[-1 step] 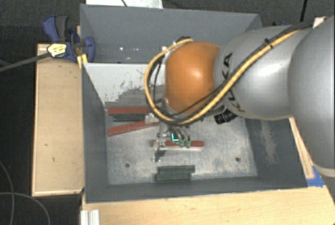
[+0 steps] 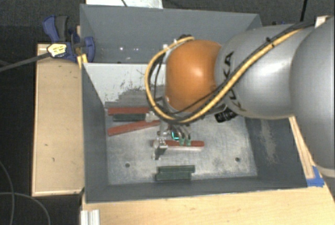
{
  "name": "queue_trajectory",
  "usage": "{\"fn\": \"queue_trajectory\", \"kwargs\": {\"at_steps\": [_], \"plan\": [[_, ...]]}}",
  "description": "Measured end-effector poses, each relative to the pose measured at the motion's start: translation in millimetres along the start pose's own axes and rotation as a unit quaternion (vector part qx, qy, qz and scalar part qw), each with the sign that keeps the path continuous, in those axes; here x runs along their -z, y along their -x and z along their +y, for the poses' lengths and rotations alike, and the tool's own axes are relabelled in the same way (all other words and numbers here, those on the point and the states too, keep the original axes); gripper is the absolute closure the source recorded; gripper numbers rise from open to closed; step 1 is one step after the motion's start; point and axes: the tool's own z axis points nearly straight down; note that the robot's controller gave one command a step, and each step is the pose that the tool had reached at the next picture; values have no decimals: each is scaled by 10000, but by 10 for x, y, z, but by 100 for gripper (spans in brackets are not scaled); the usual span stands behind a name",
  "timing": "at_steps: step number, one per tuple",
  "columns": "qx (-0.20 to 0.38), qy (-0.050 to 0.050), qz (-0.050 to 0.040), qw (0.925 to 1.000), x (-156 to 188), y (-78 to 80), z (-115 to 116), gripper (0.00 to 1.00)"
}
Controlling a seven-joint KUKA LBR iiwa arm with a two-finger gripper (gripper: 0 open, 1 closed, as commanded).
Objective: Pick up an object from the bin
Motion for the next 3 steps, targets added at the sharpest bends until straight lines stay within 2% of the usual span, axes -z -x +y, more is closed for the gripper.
{"fn": "queue_trajectory", "kwargs": {"at_steps": [1,2,3], "plan": [[42,14,-38,10000,-438,35,-244,0],[537,-7,38,9986,-674,-156,-635,0],[1066,6,-70,9943,-868,212,-910,100]]}}
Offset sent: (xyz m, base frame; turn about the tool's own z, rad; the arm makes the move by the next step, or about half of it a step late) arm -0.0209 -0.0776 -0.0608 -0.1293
